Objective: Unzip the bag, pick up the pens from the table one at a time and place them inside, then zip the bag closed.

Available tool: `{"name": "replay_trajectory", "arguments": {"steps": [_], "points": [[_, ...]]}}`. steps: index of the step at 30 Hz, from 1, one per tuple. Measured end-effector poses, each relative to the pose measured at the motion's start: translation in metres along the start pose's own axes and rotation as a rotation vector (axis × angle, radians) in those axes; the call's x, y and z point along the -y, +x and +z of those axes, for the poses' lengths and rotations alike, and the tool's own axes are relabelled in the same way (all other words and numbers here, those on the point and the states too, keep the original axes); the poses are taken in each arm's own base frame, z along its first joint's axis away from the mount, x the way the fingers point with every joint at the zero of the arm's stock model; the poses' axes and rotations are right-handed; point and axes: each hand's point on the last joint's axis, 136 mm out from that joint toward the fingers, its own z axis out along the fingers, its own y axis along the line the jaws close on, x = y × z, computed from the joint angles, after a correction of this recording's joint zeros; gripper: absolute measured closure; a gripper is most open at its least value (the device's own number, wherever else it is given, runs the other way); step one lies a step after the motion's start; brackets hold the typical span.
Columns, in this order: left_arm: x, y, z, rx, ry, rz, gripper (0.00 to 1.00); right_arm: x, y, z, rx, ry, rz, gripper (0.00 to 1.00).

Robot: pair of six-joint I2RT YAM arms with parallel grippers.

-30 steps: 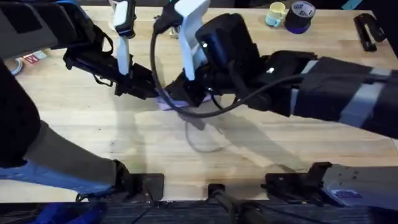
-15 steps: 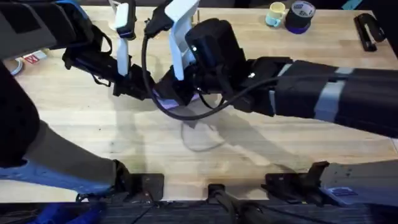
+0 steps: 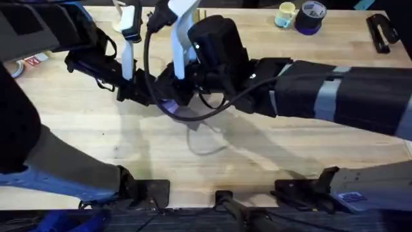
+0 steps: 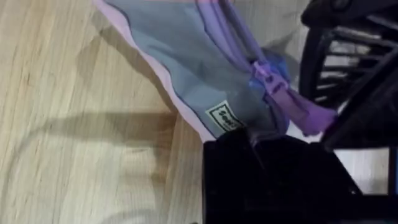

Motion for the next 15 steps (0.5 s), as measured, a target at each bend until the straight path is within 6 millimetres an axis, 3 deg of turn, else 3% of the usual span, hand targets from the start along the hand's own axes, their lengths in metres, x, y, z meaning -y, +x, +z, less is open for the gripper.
{"name": "replay_trajectory", "arguments": {"steps": [15], "points": [[0.005,-0.001,0.002,0.003,0.017,-0.005,0.958,-0.023,-0.017,0.003,0.055,-0.056,-0.037,0.972]]}}
